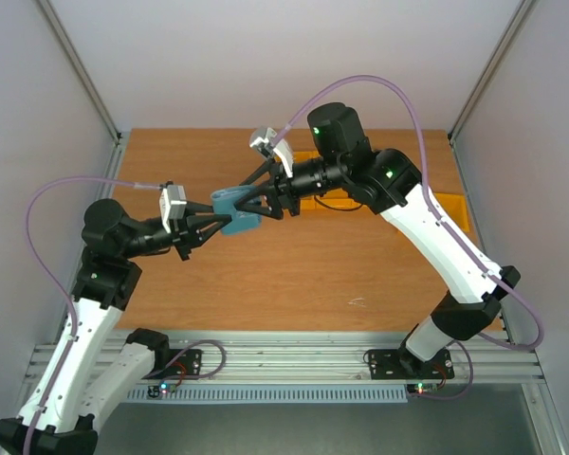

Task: Take the credit cards out of the card holder

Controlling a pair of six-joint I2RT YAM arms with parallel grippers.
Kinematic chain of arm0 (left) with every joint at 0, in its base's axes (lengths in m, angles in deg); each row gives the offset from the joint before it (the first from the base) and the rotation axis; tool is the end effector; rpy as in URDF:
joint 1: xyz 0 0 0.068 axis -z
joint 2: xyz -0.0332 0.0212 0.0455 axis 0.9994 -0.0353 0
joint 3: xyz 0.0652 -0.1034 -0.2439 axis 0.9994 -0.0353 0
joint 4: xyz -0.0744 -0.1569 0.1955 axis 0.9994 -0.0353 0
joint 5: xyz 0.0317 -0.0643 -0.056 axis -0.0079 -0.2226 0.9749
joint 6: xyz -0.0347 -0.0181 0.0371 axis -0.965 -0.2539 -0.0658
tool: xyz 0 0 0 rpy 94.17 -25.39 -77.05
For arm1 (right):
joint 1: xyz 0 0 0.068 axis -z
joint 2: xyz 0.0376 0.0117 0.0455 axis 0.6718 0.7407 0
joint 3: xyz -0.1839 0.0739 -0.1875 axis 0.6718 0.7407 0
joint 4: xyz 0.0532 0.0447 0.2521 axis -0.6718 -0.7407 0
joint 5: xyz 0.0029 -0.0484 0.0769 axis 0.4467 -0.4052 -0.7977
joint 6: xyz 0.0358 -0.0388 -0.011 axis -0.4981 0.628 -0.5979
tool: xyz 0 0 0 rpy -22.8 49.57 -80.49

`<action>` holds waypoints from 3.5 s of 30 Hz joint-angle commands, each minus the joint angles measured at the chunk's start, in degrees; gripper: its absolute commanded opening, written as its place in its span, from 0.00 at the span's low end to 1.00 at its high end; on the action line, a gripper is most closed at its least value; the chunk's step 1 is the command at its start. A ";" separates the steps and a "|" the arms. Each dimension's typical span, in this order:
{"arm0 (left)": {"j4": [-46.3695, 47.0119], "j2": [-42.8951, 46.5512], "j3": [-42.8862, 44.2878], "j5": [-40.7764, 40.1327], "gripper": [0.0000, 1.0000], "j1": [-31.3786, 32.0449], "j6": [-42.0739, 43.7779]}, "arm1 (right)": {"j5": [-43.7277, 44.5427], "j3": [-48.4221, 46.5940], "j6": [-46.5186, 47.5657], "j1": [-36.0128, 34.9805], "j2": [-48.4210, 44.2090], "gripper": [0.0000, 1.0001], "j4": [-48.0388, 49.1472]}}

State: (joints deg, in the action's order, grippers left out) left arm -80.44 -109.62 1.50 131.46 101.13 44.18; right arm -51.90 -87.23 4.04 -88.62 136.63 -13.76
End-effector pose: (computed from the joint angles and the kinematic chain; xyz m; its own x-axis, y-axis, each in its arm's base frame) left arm 0.1409 -0.0642 0.3883 -0.0604 -0.0608 -0.9963 0.9484 0.3078 -0.0762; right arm 0.1979 0.2441 0.4906 0.1780 -0.2988 -0.9376 -0.9819 -0.1162 -0.1494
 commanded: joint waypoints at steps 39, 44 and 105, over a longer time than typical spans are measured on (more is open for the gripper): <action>-2.50 -1.47 -1.56 -40.19 0.00 7.57 -1.08 | 65.11 1.33 -3.24 -7.82 -2.84 0.52 -2.92; -2.40 -2.63 -1.70 -42.00 0.00 7.97 1.87 | 63.52 1.48 -7.21 -12.73 0.85 0.57 0.84; -0.69 -0.58 -5.28 -31.29 0.00 8.04 -2.18 | 59.78 13.21 -9.88 -1.65 -0.77 0.01 6.55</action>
State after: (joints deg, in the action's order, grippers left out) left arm -84.96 -111.45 -3.31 96.73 108.97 43.43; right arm 13.86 -78.16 -7.07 -94.35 142.64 -11.27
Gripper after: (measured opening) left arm 0.104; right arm 0.014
